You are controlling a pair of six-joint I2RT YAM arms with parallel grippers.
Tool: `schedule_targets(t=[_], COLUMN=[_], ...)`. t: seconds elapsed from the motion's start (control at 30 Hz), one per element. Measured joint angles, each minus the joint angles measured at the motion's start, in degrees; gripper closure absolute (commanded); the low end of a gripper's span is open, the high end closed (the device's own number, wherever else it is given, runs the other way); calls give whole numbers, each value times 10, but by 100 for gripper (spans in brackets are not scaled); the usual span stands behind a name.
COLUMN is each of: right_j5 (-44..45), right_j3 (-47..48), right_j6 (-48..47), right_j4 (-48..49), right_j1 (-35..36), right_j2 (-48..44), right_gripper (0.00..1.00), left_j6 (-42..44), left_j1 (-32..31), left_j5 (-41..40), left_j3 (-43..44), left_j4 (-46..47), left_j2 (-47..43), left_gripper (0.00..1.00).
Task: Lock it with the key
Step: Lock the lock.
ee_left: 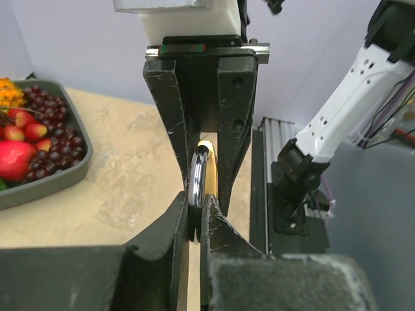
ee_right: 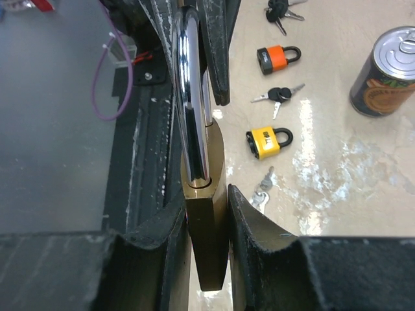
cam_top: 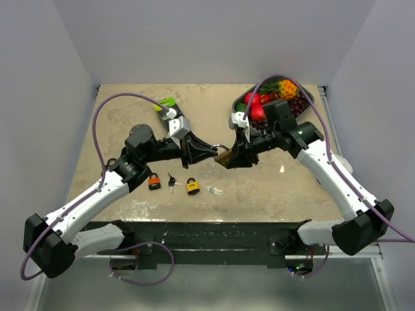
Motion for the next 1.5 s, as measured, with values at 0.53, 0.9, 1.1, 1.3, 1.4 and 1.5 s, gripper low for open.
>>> schedule_targets(t=[0.53,0.9,1.1,1.3,1.4,1.5], right_j5=[66,96,89,40,-9,-40], right_j3=[16,16,16,-1,-23,-35], right_j6=[-49,-26,-38,-57,-41,-23], right_j4=[-68,-77,-80,-21,39,87], right_j1=[4,4,5,4,-19,-50], right_j2=[27,35,38,32,9,-32], right_gripper=[100,100,100,45,27,23], left_j6=[98,98,93,66,34,-28], left_j1=[-11,-10,6,99,131,166], left_j5=[-7,-5,16,128,163,169], left_j3=[26,33,33,33,25,-11], left_j4=[-125,-133,-135,-123,-122,-93], left_j2=[29,57,54,45,40,39], left_gripper=[100,100,100,100,100,100])
